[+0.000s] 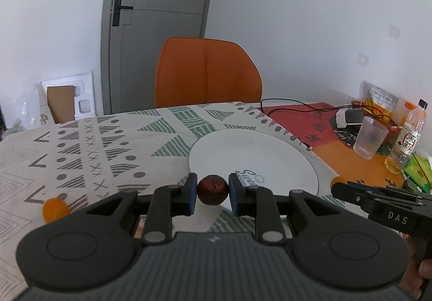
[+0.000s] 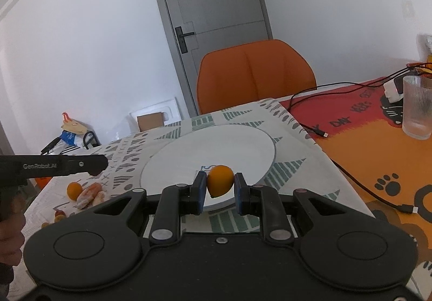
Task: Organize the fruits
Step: 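Carry the plum and tangerine over the white plate with both grippers, then open both grippers to drop the plum and tangerine onto the plate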
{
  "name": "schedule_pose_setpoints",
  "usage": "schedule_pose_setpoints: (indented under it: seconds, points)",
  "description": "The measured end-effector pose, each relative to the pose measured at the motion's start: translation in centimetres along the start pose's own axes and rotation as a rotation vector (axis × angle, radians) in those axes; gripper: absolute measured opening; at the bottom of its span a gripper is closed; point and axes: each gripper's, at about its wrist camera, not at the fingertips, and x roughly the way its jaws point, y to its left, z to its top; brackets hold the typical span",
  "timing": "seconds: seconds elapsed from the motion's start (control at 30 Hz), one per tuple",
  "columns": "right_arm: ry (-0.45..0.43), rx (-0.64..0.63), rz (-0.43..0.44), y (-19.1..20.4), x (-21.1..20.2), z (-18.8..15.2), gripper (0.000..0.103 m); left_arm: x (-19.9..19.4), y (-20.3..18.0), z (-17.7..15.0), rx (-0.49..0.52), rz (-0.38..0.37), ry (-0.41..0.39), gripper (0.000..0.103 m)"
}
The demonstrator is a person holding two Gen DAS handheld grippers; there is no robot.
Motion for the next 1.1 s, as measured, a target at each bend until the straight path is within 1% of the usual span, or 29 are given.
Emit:
schedule_pose_setpoints:
  seconds: [0.2,0.37,0.57,0.63,0.7,0.93,0.97,1.03,1.1]
  points:
    - [0.012,-0.011,0.005,-0.1,1.5,0.4,0.020,2.3,-0.9,0.5,0.032,-0.017,0.023,0.023]
    - [0.024,-0.010,0.015,-0.1,2.4,0.4,0.020,4.2,-0.8,0.8,0.007,-0.020,0.045,0.023]
    - [0.046,-0.004,0.033,-0.4,3.3,0.0,0.020,5.7,-1.5,0.8,0.017,-0.022,0.068,0.023]
    - [0.035,-0.010,0.027,-0.4,3.3,0.0,0.022,6.1,-1.7,0.7,0.018,-0.026,0.077,0.023]
    - [0.013,-0.019,0.012,-0.4,3.0,-0.1,0.027,6.5,-1.9,0.6,0.022,-0.029,0.085,0.023]
    - [0.014,0.011,-0.006,-1.1,2.6,-0.2,0.027,6.7,-2.9,0.7,0.037,-0.052,0.091,0.023]
    - [0.014,0.016,-0.006,-1.1,2.5,-0.3,0.028,6.7,-3.0,0.7,0.036,-0.049,0.086,0.025]
    - [0.011,0.016,-0.007,-1.2,2.2,-0.4,0.030,6.4,-3.1,0.7,0.042,-0.037,0.074,0.027]
    - [0.008,0.017,-0.010,-1.1,2.0,-0.6,0.038,6.1,-3.0,0.7,0.042,-0.027,0.076,0.028]
